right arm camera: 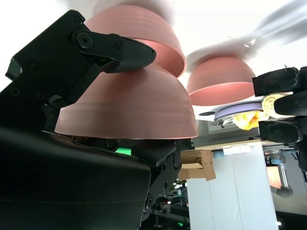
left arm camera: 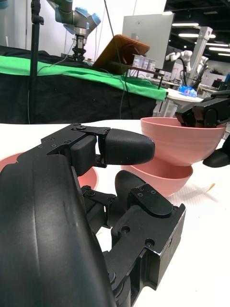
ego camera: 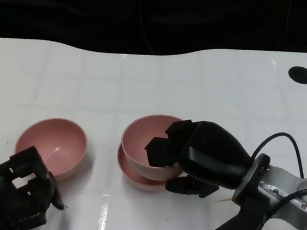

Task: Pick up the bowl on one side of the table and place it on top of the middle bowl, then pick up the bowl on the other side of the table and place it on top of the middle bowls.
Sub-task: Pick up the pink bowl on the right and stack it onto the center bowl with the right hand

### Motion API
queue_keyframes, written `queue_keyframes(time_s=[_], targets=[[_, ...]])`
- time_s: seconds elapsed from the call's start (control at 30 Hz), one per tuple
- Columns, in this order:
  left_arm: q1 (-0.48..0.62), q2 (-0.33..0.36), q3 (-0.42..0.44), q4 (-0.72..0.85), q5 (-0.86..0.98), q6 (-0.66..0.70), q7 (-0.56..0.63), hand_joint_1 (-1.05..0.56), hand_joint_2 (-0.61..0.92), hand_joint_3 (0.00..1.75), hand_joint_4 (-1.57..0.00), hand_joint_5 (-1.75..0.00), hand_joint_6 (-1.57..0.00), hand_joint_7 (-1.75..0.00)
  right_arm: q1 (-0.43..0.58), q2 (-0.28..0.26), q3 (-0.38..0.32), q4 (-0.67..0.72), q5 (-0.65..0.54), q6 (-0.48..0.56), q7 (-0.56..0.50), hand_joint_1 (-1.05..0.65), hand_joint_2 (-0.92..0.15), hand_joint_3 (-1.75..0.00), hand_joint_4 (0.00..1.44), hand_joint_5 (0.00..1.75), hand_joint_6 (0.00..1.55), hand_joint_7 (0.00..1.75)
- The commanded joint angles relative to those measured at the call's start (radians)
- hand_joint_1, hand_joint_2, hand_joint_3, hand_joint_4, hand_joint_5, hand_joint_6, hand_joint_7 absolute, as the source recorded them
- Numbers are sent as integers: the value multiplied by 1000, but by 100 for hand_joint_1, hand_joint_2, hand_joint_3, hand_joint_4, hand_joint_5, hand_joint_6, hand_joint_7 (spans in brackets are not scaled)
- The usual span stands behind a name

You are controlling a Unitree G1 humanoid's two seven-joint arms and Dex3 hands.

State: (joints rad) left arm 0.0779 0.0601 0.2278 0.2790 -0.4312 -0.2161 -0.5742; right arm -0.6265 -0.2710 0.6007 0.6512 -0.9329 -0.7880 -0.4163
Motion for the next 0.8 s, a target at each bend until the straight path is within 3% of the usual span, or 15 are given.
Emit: queue_keyframes(time_s=[0.03,0.8], targets=[[-4,5,2,2,-1,-6,4,-1,53,127,-77,-175,-74,-156,-26,-1,4,19,4,0,-10,-18,-56,-92,95,175,65,175],[-1,8,-7,-2,7,-15,11,1,60,122,-77,-175,-71,-159,-53,8,36,82,-17,5,-46,-19,-58,-88,93,175,64,175]])
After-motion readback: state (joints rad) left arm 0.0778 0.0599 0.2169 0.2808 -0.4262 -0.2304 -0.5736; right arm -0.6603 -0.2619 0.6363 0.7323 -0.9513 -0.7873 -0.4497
